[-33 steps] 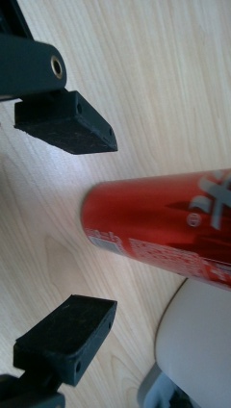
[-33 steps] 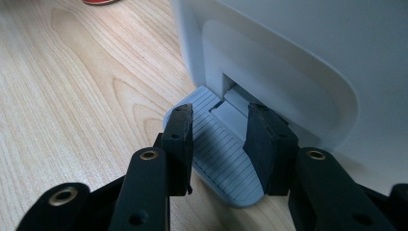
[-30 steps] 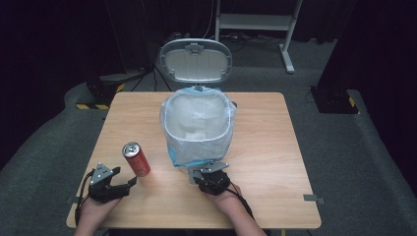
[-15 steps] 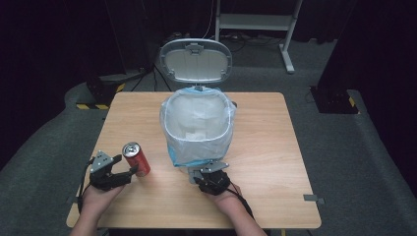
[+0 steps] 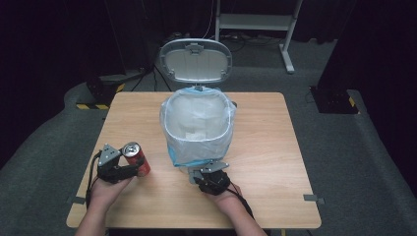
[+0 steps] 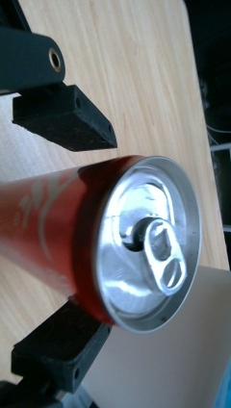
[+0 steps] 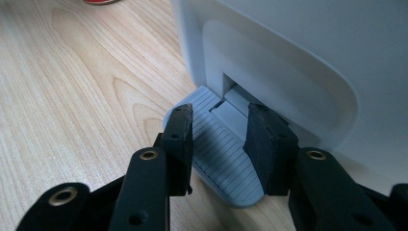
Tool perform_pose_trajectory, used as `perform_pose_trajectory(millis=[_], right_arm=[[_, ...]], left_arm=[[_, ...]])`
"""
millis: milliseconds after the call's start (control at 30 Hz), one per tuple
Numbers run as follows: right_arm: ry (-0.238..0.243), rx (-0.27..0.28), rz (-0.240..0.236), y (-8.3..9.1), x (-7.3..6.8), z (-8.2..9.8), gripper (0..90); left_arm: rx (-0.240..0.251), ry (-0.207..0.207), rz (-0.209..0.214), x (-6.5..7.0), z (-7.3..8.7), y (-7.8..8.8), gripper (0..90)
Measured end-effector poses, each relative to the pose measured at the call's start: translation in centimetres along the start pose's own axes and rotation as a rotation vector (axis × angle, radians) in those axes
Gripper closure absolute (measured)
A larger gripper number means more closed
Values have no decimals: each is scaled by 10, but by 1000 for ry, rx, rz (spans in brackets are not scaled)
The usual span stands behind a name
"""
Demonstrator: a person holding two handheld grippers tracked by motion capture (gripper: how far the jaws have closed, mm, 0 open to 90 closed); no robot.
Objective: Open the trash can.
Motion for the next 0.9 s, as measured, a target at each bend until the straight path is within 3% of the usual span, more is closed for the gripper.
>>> perform_pose_trajectory(millis=[233, 400, 467, 900], right_arm=[[6, 5, -4, 0, 0, 0, 622], [3, 7, -5, 0, 0, 0, 622], [3, 7, -5, 0, 0, 0, 622], [2, 7, -3, 0, 0, 0, 622]], left_arm=[[81, 19, 6, 3, 2, -3, 281], [74, 21, 10, 1, 4, -1, 333], [86, 40, 15, 0, 3, 1, 334], [191, 63, 51, 6, -21, 28, 336]])
Point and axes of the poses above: each handheld gripper's, and its own axes: y roughly backward along the jaws, z roughly out of its underside, x roughly to its right, the point moved 6 cm from there along -y, roughly forward along the jaws, and after that the axes turned 13 degrees about -z, right-handed, at the moved point
